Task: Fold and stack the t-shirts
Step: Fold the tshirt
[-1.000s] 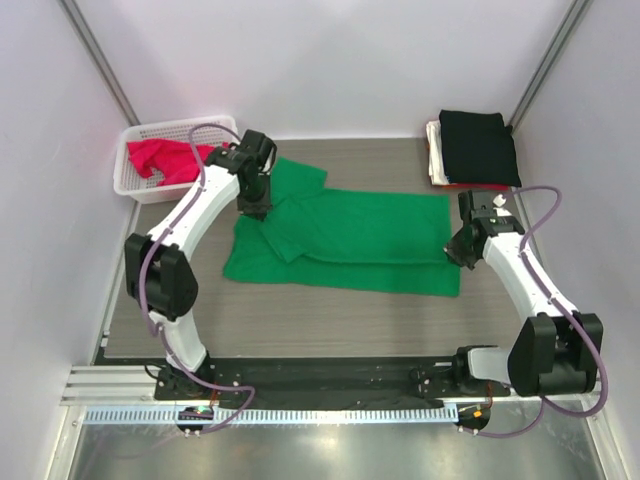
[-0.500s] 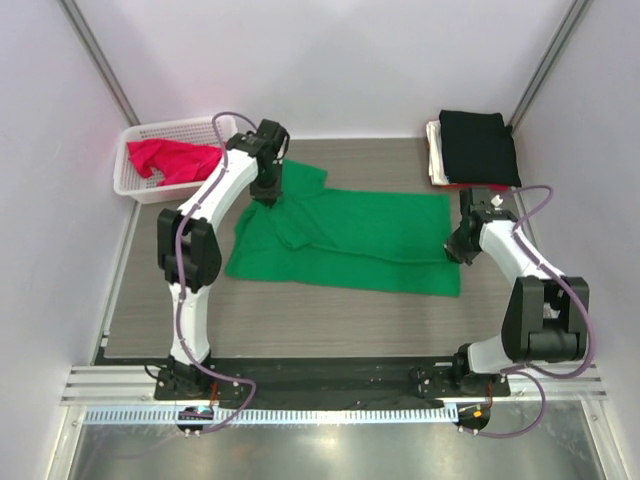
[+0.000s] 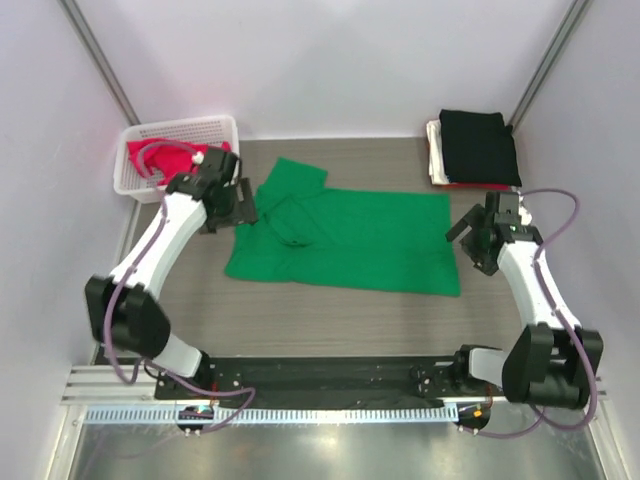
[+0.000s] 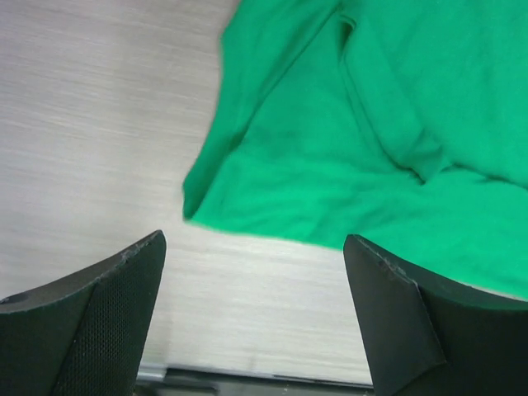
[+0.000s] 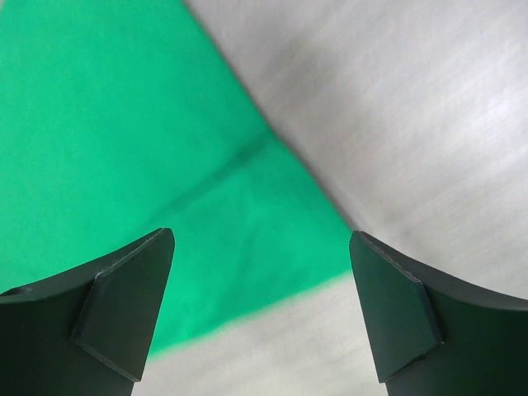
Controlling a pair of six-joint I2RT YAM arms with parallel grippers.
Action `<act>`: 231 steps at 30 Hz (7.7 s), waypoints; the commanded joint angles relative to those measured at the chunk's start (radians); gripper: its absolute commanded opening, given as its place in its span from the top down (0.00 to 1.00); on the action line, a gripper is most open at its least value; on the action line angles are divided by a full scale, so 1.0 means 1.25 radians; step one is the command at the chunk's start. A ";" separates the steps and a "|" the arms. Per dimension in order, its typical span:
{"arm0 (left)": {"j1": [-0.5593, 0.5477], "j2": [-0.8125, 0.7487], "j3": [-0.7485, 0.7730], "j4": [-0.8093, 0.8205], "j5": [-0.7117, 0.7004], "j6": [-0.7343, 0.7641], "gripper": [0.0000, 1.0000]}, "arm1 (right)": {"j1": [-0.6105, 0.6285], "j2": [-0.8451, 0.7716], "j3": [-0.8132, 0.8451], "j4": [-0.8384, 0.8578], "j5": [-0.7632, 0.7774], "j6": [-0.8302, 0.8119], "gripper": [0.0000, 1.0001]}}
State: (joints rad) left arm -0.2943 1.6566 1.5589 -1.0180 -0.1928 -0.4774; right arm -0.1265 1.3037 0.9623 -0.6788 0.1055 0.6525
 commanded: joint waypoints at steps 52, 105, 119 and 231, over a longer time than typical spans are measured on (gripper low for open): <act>0.150 -0.616 -0.658 0.239 0.000 -0.355 1.00 | -0.050 -0.195 -0.205 -0.080 -0.107 0.022 0.99; 0.058 0.519 0.353 0.281 0.055 0.125 0.46 | -0.045 -0.170 0.003 -0.032 -0.315 -0.083 0.08; 0.053 0.635 0.414 0.265 0.032 0.112 0.52 | -0.044 -0.172 -0.026 -0.013 -0.319 -0.083 0.08; -0.118 -0.817 -0.632 -0.173 -0.031 -0.527 0.59 | 0.122 -0.157 -0.225 0.058 0.047 0.042 0.12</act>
State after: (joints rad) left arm -0.4385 0.7464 0.7933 -1.1370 -0.2710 -1.0401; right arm 0.0658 1.1618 0.7147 -0.6327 0.2276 0.6376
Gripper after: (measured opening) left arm 0.364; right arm 0.736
